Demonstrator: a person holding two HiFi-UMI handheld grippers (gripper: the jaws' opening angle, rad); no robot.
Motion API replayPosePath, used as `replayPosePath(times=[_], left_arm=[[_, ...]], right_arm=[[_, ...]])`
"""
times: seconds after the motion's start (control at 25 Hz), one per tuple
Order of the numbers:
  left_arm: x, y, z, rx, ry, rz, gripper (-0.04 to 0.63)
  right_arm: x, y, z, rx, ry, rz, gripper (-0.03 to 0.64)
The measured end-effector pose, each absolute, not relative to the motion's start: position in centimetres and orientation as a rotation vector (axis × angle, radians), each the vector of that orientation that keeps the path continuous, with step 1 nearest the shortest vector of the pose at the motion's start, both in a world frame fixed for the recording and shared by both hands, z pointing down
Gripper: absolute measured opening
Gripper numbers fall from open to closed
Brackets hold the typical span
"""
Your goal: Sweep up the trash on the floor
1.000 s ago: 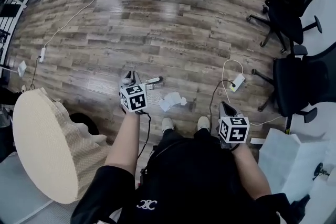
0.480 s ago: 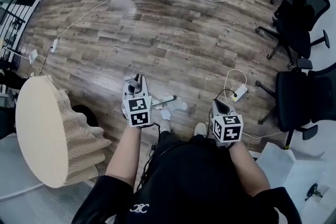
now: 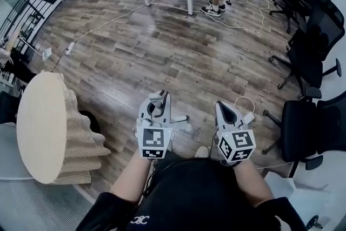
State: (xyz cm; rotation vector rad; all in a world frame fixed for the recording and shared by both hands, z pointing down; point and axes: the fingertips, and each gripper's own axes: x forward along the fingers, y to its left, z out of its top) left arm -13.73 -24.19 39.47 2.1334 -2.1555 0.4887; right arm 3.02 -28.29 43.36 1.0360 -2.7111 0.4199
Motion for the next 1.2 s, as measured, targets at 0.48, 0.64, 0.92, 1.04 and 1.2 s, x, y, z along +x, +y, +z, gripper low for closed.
replayPosePath(times=[0.48, 0.64, 0.92, 1.04, 1.2], left_arm=[[-5.2, -22.7, 32.8, 2.263, -2.138, 0.255, 0.037], [-3.1, -22.9, 32.7, 2.291, -2.066, 0.200, 0.037], [-0.6, -24.0, 32.2, 2.321, -1.955, 0.136, 0.035], [0.2, -24.3, 32.6, 2.333, -1.923, 0.143, 0.034], [0.6, -24.8, 32.9, 2.349, -1.913, 0.169, 0.034]], right_arm=[[4.0, -26.0, 34.8, 0.881, -2.891, 0.159, 0.014], [5.1, -25.1, 34.8, 0.854, -2.904, 0.129, 0.014], [6.9, -25.6, 34.7, 0.869, -2.912, 0.149, 0.014], [7.5, -25.7, 34.9, 0.876, -2.909, 0.144, 0.014], [7.9, -25.9, 35.3, 0.876, -2.913, 0.147, 0.014]])
